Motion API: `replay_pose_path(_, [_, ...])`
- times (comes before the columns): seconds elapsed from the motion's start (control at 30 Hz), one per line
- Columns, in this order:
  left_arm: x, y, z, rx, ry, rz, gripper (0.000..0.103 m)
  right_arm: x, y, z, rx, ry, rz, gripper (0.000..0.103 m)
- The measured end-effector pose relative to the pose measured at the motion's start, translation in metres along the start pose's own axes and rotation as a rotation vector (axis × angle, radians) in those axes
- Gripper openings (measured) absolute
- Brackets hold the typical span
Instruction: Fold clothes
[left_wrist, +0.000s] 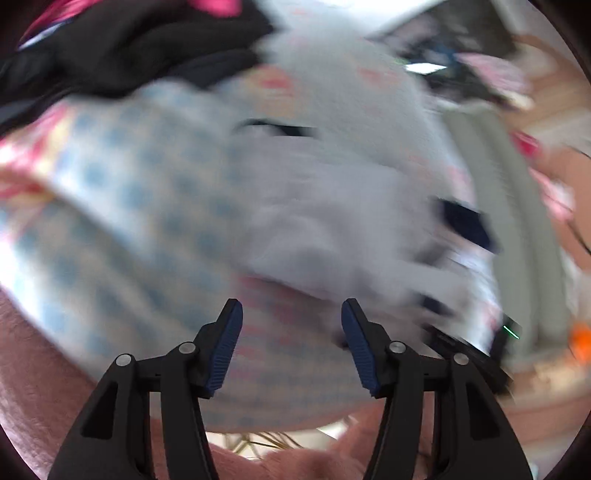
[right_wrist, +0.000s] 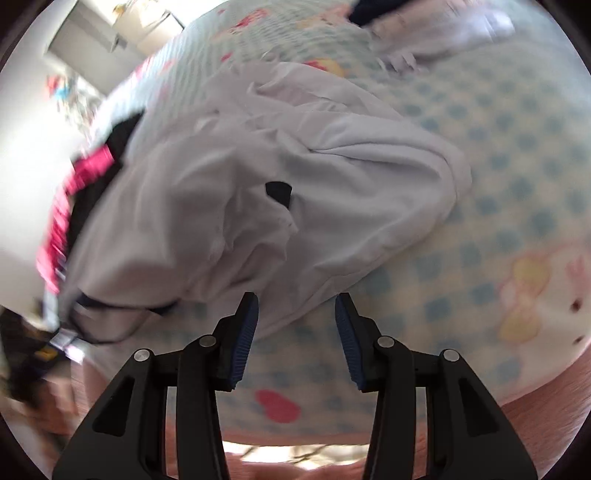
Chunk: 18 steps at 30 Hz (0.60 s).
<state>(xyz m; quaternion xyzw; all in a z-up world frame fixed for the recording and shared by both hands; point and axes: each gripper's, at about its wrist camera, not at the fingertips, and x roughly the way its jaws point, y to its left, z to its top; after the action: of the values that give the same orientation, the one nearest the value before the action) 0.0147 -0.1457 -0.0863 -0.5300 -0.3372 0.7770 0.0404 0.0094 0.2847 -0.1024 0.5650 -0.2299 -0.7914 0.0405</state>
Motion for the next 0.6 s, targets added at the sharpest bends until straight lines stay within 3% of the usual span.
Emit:
replay_pose_path(0.03, [0.007,0.003,0.003,-0.022,0.001,0.026,0.058,0.000,-0.003,0.001,0.014,0.006,0.013,0.047])
replay_pose_path(0.17, [0.025,-0.008,0.011,-0.055,0.033,-0.100,0.058,-0.005,0.001,-0.002,-0.006,-0.005,0.013,0.047])
replay_pose_path(0.27, [0.035,-0.017,0.014,-0.059,0.036,-0.151,0.058,-0.006,0.012,-0.004,-0.053,-0.008,-0.013,0.049])
replay_pose_path(0.47, [0.036,-0.014,0.011,-0.172,0.053,-0.412,0.058,-0.006,0.030,0.004,-0.075,-0.027,0.052,0.055])
replay_pose_path(0.6, [0.026,-0.010,0.010,-0.179,0.018,-0.432,0.064,-0.019,0.028,0.013,-0.035,-0.096,0.098,0.059])
